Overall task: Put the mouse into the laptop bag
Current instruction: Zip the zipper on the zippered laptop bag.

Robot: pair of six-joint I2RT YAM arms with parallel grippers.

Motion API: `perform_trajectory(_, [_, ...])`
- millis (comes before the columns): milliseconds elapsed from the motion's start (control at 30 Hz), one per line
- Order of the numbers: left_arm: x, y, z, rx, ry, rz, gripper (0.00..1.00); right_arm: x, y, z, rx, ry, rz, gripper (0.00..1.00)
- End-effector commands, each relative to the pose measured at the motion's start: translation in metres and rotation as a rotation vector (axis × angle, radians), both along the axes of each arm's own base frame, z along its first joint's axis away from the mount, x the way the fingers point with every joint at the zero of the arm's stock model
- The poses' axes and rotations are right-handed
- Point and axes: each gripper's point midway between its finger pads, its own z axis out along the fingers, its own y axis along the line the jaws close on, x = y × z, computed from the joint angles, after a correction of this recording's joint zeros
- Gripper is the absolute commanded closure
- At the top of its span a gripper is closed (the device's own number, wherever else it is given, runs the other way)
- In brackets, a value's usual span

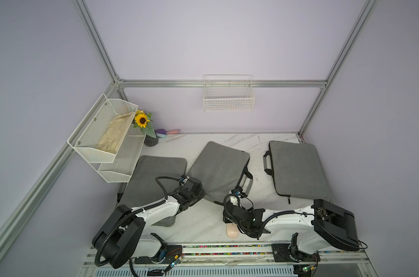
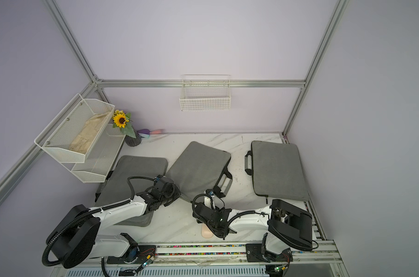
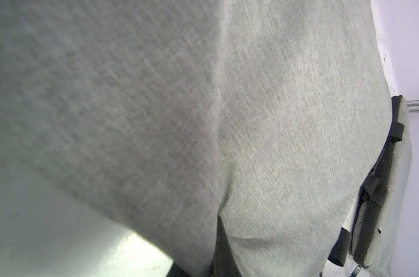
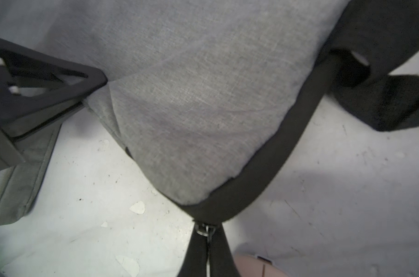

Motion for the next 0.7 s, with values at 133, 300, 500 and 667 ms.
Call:
perform_trajectory(133, [0.094, -0.002, 0.051, 0.159, -0.104, -0.008, 1.0, -0.007, 0.014, -0.006, 0.02, 0.018, 0.044, 1.0])
perform_trajectory(300, [0.097, -0.005, 0.045, 0.183, -0.031, -0.022, 0.6, -0.006, 0.046, 0.002, 0.126, 0.031, 0.084, 1.0])
perform_trajectory(500, [0.051, -0.014, 0.037, 0.015, -0.006, -0.095, 0.31, 0.003, 0.064, 0.001, 0.109, 0.028, 0.079, 1.0])
perform_trajectory(667, [0.015, -0.015, 0.035, -0.115, -0.029, -0.106, 0.29, 0.01, 0.07, 0.013, 0.124, -0.001, 0.077, 1.0])
